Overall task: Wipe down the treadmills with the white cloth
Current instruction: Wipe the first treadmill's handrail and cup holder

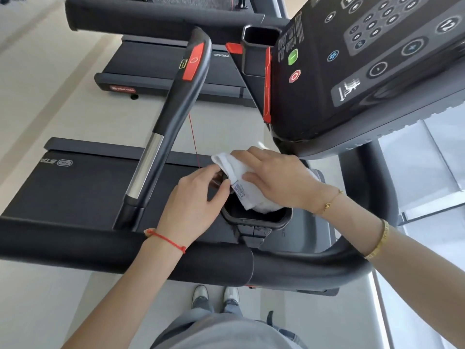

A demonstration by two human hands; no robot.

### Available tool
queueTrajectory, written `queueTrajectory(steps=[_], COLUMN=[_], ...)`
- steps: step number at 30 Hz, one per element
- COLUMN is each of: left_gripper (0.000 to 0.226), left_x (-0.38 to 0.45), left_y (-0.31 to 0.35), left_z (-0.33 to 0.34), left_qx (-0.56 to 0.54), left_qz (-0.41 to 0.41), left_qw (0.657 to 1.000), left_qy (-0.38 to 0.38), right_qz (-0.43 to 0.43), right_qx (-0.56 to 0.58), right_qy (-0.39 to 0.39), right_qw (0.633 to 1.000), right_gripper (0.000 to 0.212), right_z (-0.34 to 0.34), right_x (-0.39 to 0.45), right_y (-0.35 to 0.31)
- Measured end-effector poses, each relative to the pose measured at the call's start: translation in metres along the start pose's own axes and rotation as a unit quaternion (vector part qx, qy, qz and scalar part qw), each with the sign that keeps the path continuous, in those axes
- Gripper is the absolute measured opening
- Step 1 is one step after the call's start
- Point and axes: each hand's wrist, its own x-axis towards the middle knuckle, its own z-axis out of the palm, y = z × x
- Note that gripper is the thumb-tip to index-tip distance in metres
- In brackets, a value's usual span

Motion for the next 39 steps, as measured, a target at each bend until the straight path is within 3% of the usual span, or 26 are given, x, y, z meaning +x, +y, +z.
queueTrajectory(steps=[3, 8, 12, 15, 21, 26, 33, 36, 39], left_gripper=[0.03, 0.032, 0.029, 0.028, 0.03, 0.029, 0.028, 0.027, 0.025], left_x=[-0.001, 0.0, -0.001, -0.001, -0.001, 0.0, -0.001, 0.0, 0.0], left_y=[0.001, 0.001, 0.001, 0.001, 0.001, 0.001, 0.001, 0.001, 0.002], left_z=[0.0, -0.001, -0.001, 0.0, -0.001, -0.002, -0.003, -0.003, -0.003], left_qx=[-0.008, -0.029, -0.025, -0.023, -0.028, -0.042, -0.035, -0.034, -0.035], left_qz=[0.0, -0.003, 0.002, 0.005, 0.004, 0.005, 0.005, 0.01, 0.015], left_qw=[1.0, 1.0, 1.0, 1.0, 1.0, 0.999, 0.999, 0.999, 0.999], left_qy=[0.007, -0.001, 0.004, 0.003, -0.005, -0.007, -0.015, -0.011, -0.005], right_qz=[0.015, 0.053, 0.02, 0.033, 0.145, 0.195, 0.256, 0.298, 0.304], right_qx=[0.015, 0.177, 0.061, 0.055, 0.294, 0.309, 0.369, 0.395, 0.377], right_qy=[-0.014, -0.023, -0.018, -0.006, 0.003, -0.031, -0.027, -0.014, -0.004], right_qw=[1.0, 0.982, 0.998, 0.998, 0.945, 0.93, 0.893, 0.869, 0.875], right_gripper=[0.063, 0.066, 0.062, 0.056, 0.058, 0.066, 0.051, 0.014, 0.034], right_z=[0.001, 0.0, -0.001, -0.001, 0.006, 0.006, -0.002, 0.007, 0.014], right_x=[-0.025, -0.049, -0.015, -0.008, -0.056, -0.058, -0.051, -0.072, -0.066], right_y=[0.0, 0.0, -0.002, -0.002, -0.004, -0.011, -0.012, -0.027, -0.022])
